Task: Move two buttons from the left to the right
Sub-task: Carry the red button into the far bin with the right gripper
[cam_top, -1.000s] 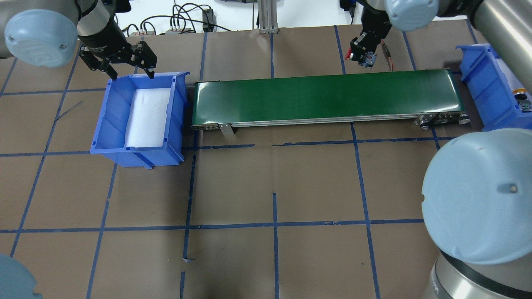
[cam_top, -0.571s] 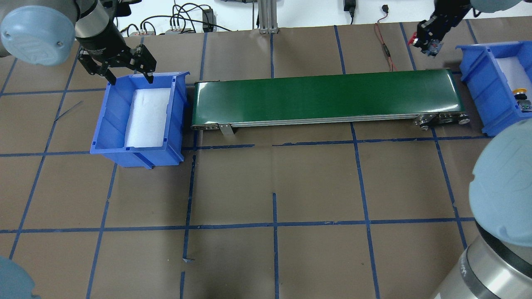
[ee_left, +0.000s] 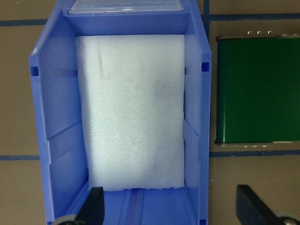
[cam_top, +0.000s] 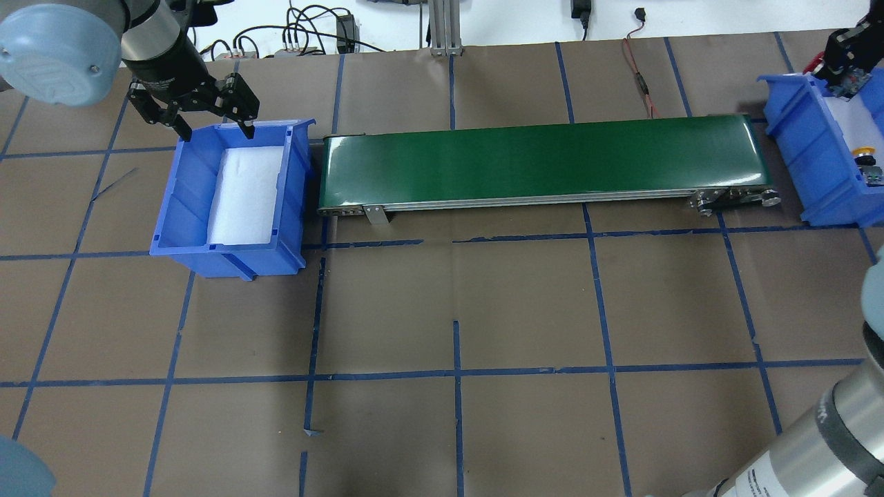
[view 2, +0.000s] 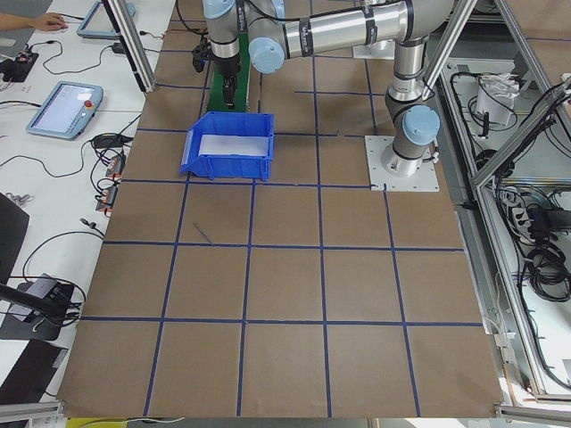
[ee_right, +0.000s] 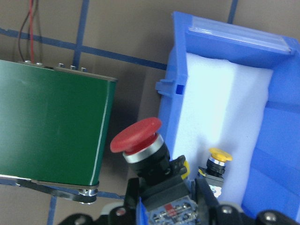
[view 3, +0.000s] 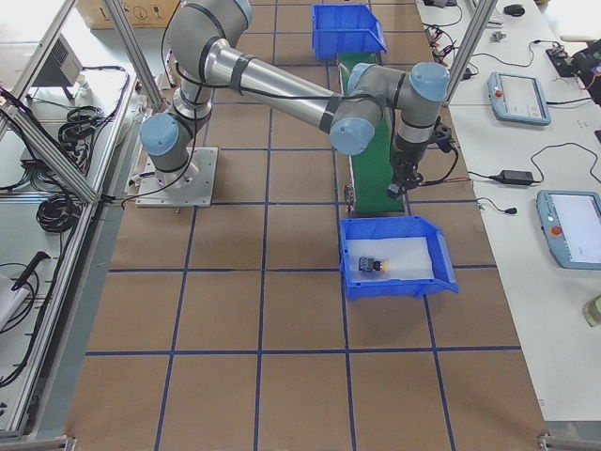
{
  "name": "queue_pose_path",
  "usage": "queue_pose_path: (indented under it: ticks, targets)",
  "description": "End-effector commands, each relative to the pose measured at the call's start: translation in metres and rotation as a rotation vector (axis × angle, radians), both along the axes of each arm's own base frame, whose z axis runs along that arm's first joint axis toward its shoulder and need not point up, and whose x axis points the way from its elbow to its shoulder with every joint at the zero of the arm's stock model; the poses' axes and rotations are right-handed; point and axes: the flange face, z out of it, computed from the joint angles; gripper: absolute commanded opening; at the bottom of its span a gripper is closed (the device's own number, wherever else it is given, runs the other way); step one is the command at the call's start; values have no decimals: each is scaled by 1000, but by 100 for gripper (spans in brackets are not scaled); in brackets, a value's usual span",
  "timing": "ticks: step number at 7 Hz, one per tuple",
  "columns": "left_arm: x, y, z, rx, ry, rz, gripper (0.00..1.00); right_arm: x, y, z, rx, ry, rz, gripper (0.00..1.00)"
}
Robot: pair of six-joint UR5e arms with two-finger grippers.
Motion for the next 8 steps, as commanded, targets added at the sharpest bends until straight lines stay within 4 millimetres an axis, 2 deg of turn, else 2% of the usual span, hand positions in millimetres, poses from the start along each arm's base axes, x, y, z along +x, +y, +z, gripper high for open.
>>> queue_pose_path:
  ticks: [1,2,5,6,8]
  targets:
    - [-6,2,3,-3,-3,-8,100,-61,10,-10,3,-4,-77,11]
    - [-7,3,5,-9,-4,-10,100,-74,3,-14,-2,-4,-84,11]
    - [-7,4,7,-10,-6,-12,100,-100,-38,-65,14,-26,-94,11]
    - [-7,5,7,-9,-5,-10,100,-105,-46,-81,25,-34,-94,11]
    - [-8,6,7,-3,-6,-12,100,-108,-51,-97,36,-42,-96,11]
